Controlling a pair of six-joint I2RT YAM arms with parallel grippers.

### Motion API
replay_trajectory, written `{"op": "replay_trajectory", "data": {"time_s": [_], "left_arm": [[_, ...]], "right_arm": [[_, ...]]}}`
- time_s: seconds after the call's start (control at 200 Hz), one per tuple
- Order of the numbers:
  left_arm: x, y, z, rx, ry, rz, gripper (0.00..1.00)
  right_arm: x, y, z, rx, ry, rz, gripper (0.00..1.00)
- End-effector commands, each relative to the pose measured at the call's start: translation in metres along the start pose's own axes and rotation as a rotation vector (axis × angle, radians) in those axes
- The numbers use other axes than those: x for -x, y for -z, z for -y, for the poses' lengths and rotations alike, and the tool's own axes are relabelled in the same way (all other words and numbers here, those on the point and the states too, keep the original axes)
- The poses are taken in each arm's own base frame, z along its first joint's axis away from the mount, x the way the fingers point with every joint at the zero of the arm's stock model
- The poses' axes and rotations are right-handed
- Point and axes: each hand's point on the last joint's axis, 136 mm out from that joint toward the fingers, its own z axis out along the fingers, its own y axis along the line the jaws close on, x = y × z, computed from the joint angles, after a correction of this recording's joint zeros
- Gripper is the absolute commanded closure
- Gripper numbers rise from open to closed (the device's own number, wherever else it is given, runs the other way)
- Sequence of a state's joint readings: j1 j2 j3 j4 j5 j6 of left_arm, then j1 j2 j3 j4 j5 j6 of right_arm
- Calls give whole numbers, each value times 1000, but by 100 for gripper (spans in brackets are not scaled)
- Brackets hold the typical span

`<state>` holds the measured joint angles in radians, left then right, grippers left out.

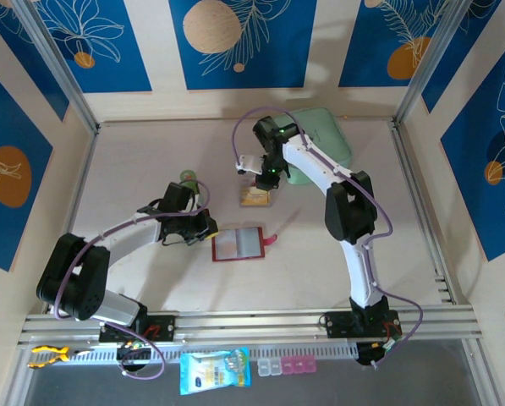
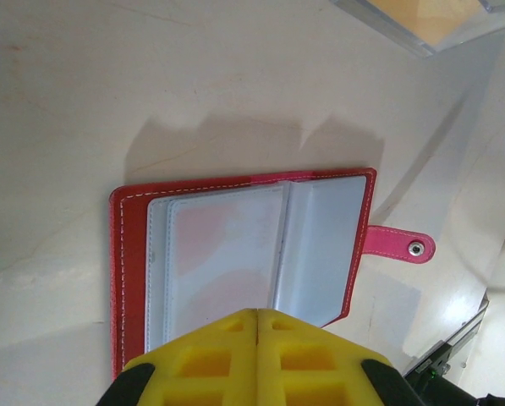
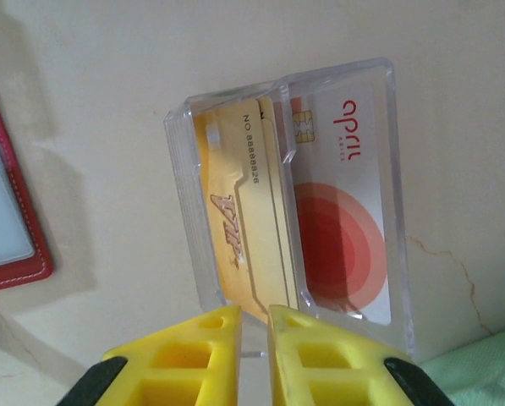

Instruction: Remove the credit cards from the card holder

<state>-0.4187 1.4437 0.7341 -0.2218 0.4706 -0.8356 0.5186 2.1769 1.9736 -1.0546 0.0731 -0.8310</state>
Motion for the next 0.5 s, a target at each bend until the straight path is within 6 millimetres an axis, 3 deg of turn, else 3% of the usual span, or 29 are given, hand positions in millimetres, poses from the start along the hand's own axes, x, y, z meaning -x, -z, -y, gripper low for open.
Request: {"op": "replay_trajectory", "data": {"time_s": [0.0, 0.205, 0.41, 0.495], "left_arm": [[2, 4, -4, 14, -13, 9, 94], [-2, 8, -18, 67, -37, 33, 94], [-10, 10, -26, 72, -50, 36, 95], [-15, 7, -26, 49, -52, 29, 96]], "right_arm": [[22, 27, -11, -22, -124, 115, 82], [43, 27, -38, -15, -496, 244, 82], [57, 16, -95, 95, -828, 326, 82], [54, 11, -108, 96, -938, 309, 82]]}}
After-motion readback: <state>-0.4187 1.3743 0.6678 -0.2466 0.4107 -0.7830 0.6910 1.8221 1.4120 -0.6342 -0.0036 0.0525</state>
